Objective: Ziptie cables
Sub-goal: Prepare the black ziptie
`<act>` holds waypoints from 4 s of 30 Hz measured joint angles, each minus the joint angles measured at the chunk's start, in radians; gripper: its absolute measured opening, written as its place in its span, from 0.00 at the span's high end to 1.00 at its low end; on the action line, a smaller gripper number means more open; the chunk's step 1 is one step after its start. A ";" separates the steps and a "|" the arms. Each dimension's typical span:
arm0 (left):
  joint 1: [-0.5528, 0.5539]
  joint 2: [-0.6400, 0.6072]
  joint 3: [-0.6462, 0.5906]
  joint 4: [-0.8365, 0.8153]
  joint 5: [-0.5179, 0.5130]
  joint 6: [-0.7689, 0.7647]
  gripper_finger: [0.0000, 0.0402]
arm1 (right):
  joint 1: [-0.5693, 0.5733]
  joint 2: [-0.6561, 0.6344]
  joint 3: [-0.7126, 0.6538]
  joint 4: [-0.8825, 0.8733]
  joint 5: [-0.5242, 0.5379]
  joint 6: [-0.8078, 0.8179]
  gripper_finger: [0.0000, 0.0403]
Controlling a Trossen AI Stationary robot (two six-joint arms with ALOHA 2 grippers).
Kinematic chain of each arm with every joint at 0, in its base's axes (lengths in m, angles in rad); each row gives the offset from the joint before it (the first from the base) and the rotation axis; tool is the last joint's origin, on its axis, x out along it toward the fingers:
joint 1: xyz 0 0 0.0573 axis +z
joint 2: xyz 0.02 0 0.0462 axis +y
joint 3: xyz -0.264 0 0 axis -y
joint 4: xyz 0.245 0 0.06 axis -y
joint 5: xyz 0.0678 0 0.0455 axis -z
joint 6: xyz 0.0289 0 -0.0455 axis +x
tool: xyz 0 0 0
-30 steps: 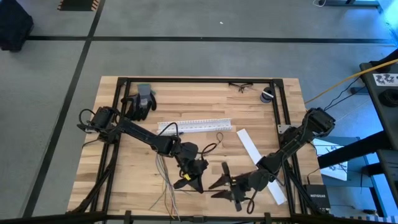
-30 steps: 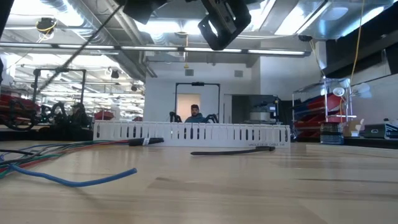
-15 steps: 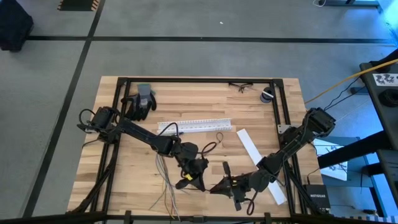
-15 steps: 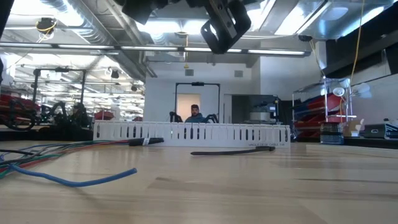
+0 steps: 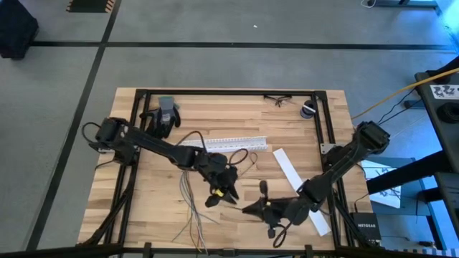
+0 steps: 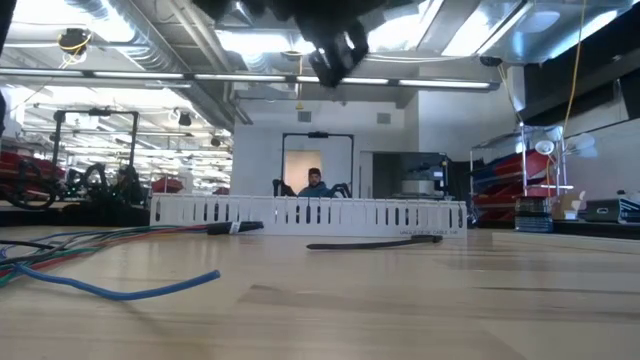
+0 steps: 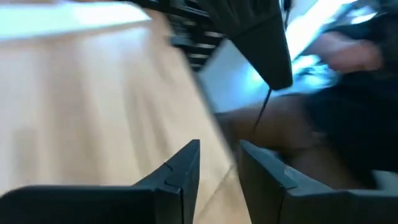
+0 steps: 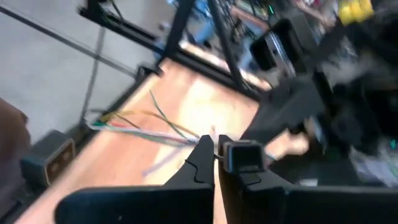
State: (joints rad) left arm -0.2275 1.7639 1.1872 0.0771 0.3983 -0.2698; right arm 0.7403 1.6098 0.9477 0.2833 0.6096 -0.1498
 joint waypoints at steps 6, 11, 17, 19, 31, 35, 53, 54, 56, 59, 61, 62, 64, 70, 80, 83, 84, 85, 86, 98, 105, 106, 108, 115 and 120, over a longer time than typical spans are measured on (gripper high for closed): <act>-0.069 -0.118 0.001 -0.184 -0.445 0.134 0.77 | -0.017 -0.037 0.083 -0.247 0.116 0.180 1.00; -0.141 -0.131 0.001 -0.192 -0.660 0.174 0.76 | -0.072 -0.037 0.140 -0.369 0.115 0.294 1.00; -0.208 -0.103 0.001 -0.189 -0.877 0.170 0.76 | -0.146 -0.037 0.162 -0.415 0.115 0.367 1.00; -0.222 -0.093 0.001 -0.180 -0.986 0.170 0.76 | -0.169 -0.037 0.163 -0.414 0.110 0.387 1.00; -0.218 -0.070 0.000 -0.120 -1.181 0.212 0.76 | -0.207 -0.036 0.163 -0.413 0.073 0.441 1.00; -0.218 -0.070 0.000 -0.083 -1.181 0.235 0.79 | -0.207 -0.036 0.163 -0.411 0.074 0.458 1.00; -0.225 -0.070 0.000 -0.095 -1.190 0.243 1.00 | -0.158 -0.120 0.286 -0.818 0.054 0.464 0.78; -0.226 -0.070 0.000 -0.096 -1.189 0.234 1.00 | -0.145 -0.126 0.300 -0.896 0.054 0.508 0.76; -0.229 -0.070 0.000 -0.093 -1.189 0.221 1.00 | -0.114 -0.136 0.306 -1.012 0.059 0.605 0.72; -0.230 -0.070 0.000 -0.067 -1.185 0.209 1.00 | -0.057 -0.138 0.232 -0.996 0.149 0.689 0.69; -0.229 -0.070 -0.001 -0.024 -1.160 0.197 1.00 | -0.028 -0.124 0.130 -0.847 0.217 0.693 0.68; -0.227 -0.070 -0.001 0.003 -1.134 0.192 1.00 | -0.022 -0.114 0.074 -0.734 0.243 0.678 0.68; -0.221 -0.070 -0.001 0.053 -1.070 0.179 1.00 | -0.025 -0.091 -0.050 -0.462 0.283 0.622 0.69; -0.201 -0.070 -0.001 0.115 -0.987 0.128 1.00 | -0.098 0.046 -0.267 0.465 0.194 0.306 0.70; -0.195 -0.070 -0.001 0.133 -0.978 0.113 1.00 | -0.206 0.080 -0.238 0.629 0.000 0.194 0.70; -0.195 -0.070 -0.001 0.132 -0.978 0.115 1.00 | -0.206 0.080 -0.237 0.608 0.000 0.194 0.72; -0.195 -0.070 -0.001 0.132 -0.978 0.117 1.00 | -0.204 0.080 -0.237 0.602 -0.001 0.194 0.74; -0.195 -0.070 -0.001 0.133 -0.978 0.117 1.00 | -0.204 0.080 -0.237 0.595 -0.001 0.194 0.77; -0.195 -0.070 -0.001 0.133 -0.978 0.117 1.00 | -0.203 0.080 -0.237 0.595 -0.001 0.194 0.80; -0.195 -0.070 -0.001 0.129 -0.977 0.120 0.98 | -0.204 0.080 -0.237 0.584 -0.025 0.167 0.99; -0.194 -0.071 0.030 0.144 -0.978 0.127 0.87 | -0.204 0.080 -0.237 0.550 -0.026 0.169 1.00; -0.193 -0.072 0.037 0.144 -0.978 0.134 0.85 | -0.204 0.080 -0.237 0.551 -0.026 0.169 1.00; -0.189 -0.073 0.045 0.145 -0.978 0.143 0.81 | -0.204 0.080 -0.237 0.551 -0.026 0.170 1.00; -0.154 -0.073 0.048 0.145 -0.952 0.140 0.75 | -0.204 0.080 -0.237 0.551 -0.026 0.170 1.00; -0.135 -0.073 0.049 0.151 -0.872 0.128 0.76 | -0.204 0.080 -0.237 0.551 -0.026 0.170 1.00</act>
State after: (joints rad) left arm -0.3621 1.6905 1.2358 0.2280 -0.4739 -0.1416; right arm 0.5362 1.6894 0.7109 0.8341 0.5835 0.0204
